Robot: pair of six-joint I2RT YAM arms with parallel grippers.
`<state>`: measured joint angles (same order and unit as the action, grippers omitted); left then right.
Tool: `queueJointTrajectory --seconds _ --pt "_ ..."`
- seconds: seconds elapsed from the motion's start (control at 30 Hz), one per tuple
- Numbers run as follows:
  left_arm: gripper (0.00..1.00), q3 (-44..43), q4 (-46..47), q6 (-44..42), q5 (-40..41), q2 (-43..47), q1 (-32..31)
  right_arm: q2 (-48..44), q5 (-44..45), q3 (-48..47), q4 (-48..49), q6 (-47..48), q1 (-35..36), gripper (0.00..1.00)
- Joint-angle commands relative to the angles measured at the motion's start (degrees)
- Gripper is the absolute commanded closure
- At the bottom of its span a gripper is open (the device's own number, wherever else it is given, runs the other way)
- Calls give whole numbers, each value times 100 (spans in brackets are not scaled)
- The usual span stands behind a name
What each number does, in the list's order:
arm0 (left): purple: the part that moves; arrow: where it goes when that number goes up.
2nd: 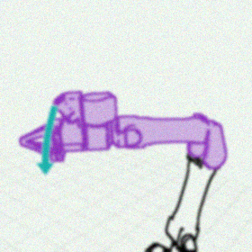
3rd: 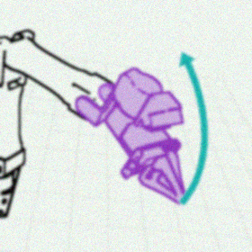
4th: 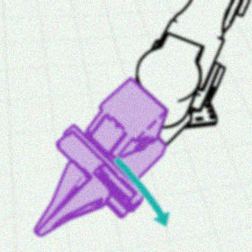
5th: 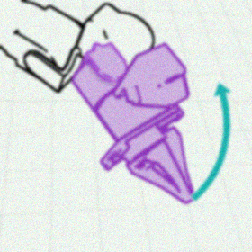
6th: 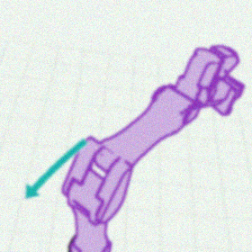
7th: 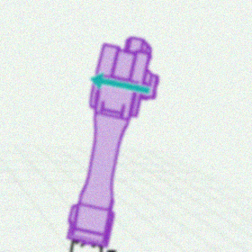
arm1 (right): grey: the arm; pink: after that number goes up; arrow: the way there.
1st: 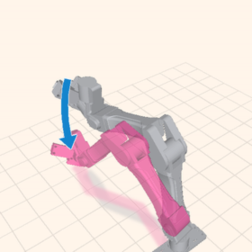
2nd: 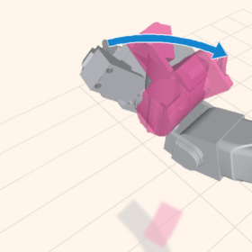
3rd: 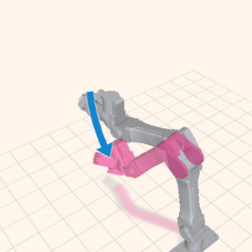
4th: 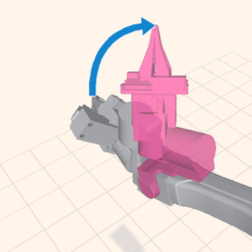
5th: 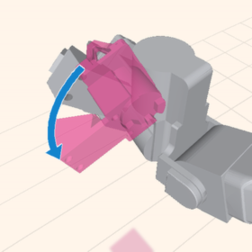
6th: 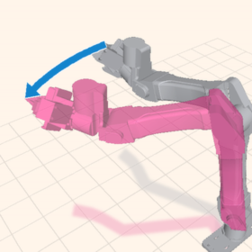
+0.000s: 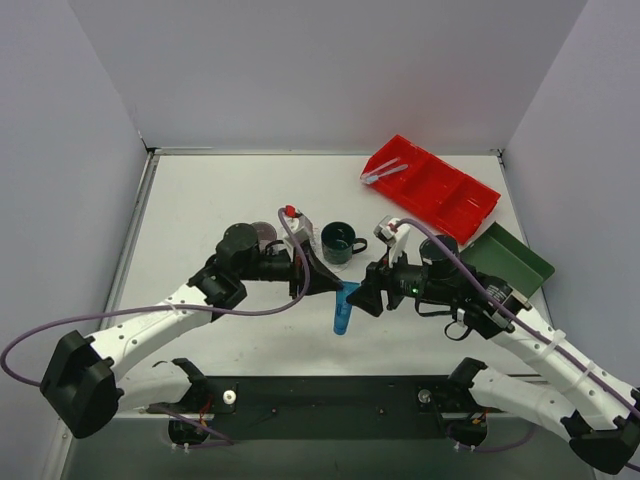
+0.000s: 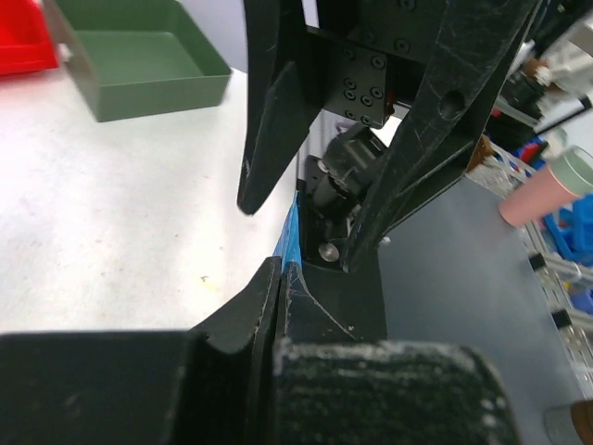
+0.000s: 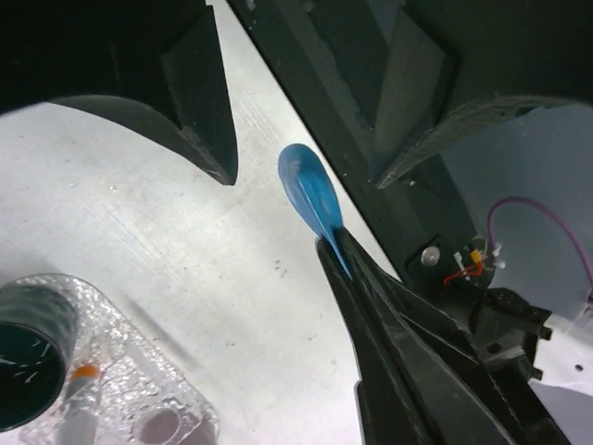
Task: Prepare toiletry sets of a toothbrush and toothpaste on the tray
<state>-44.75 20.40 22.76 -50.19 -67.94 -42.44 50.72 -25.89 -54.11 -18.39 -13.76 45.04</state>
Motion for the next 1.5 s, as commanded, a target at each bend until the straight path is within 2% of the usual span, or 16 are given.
queueJointTrajectory --seconds 0.0,0.07,0.13,0.27,0.47,0.8,0.83,1.0,1.03,1.17,1.27,1.3,1.43,1.47 --pt "100 335 166 430 1377 755 42 -457 418 558 1214 -416 84 42" --pt "100 502 78 596 1853 1114 34 -554 646 831 1627 -522 189 37" --pt "100 625 -27 720 2512 1370 16 -563 900 1041 2012 -514 488 36" --pt "100 863 -106 984 3155 1872 -10 -318 1882 1122 2392 -295 1147 36" --pt "100 836 -300 1054 3288 2065 -10 235 2904 999 2911 -83 1806 36" --pt "100 907 -283 1336 3314 2189 -10 1089 4223 585 3025 269 2229 39" --pt "100 916 -300 1353 3306 2224 -2 1115 4328 620 3061 260 2238 49" --pt "100 933 -379 1353 3350 2285 -2 1159 4312 656 3219 295 2229 67" --pt "100 925 -379 1388 3323 2259 7 1160 4320 647 3202 304 2238 74" --pt "100 749 -624 1398 3104 2110 51 1081 4250 734 3149 374 2229 83" --pt "80 626 -748 1389 2946 2031 86 940 4233 788 3088 461 2238 87" --pt "70 599 -757 1389 2902 2013 104 914 4206 805 3035 531 2229 88" --pt "45 276 -959 1266 2726 1829 113 826 4004 814 2850 655 2238 91" --pt "43 204 -1090 1239 2647 1776 113 808 3969 814 2815 664 2238 91"
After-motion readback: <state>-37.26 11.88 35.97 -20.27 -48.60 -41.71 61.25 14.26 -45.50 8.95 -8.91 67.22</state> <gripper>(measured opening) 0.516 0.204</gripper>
